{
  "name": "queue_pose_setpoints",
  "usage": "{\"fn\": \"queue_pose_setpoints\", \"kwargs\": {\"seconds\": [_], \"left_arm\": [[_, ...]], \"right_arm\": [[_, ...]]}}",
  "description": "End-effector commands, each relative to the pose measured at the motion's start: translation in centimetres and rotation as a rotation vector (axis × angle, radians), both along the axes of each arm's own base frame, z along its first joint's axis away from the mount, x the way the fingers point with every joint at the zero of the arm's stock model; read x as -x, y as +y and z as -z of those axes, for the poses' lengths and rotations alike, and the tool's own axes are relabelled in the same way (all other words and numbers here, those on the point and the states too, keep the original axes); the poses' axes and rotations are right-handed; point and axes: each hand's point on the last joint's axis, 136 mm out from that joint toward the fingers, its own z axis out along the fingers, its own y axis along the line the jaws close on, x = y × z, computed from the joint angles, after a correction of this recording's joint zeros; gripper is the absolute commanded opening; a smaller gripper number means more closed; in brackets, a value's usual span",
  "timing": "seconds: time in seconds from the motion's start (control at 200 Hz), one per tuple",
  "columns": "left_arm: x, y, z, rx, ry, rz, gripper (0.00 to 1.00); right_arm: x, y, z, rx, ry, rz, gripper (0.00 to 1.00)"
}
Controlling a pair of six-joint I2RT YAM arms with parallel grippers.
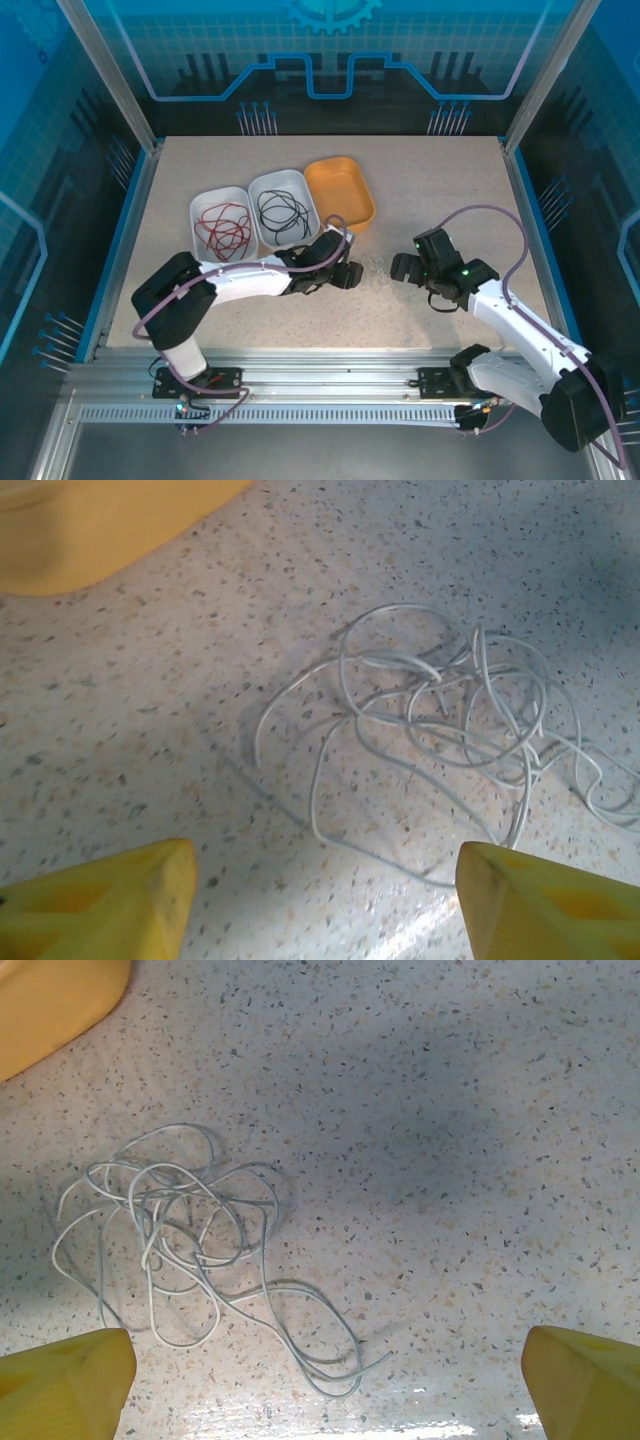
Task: Untangle the cables
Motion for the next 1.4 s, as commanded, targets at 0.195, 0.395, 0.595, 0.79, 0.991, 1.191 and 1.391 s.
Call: {"fn": "queue_pose_setpoints", "kwargs": {"seconds": [0.195, 0.395, 0.595, 0.79, 0.991, 1.191, 1.391], "left_arm": [[-0.2, -1.7, 2.0, -0.028, 0.086, 0.044, 0.43], [-0.3, -1.1, 2.8, -0.042, 0.111, 0.031, 0.40], [-0.2, -1.2, 4.0, -0.048, 0.142, 0.031, 0.39], [-0.5, -1.0, 4.5, -0.061, 0.142, 0.032, 0.36], [-0.6, -1.1, 5.1, -0.075, 0.150, 0.042, 0.33], [-0.5, -1.5, 5.6, -0.073, 0.165, 0.051, 0.30], [-0.5, -1.8, 6.0, -0.072, 0.175, 0.060, 0.24]], "right_arm": [[0.0, -0.9, 0.3, -0.007, 0.011, 0.070, 1.00], [0.5, -1.6, 0.6, -0.005, 0.016, 0.098, 1.00], [0.2, -1.5, 0.4, -0.024, -0.003, 0.107, 1.00], [0.1, -1.6, 0.1, -0.032, -0.017, 0.110, 1.00], [0.1, -1.5, 0.0, -0.041, -0.025, 0.112, 1.00], [0.2, -1.6, 0.0, -0.043, -0.030, 0.114, 1.00], [0.1, -1.5, 0.0, -0.048, -0.030, 0.106, 1.00]]}}
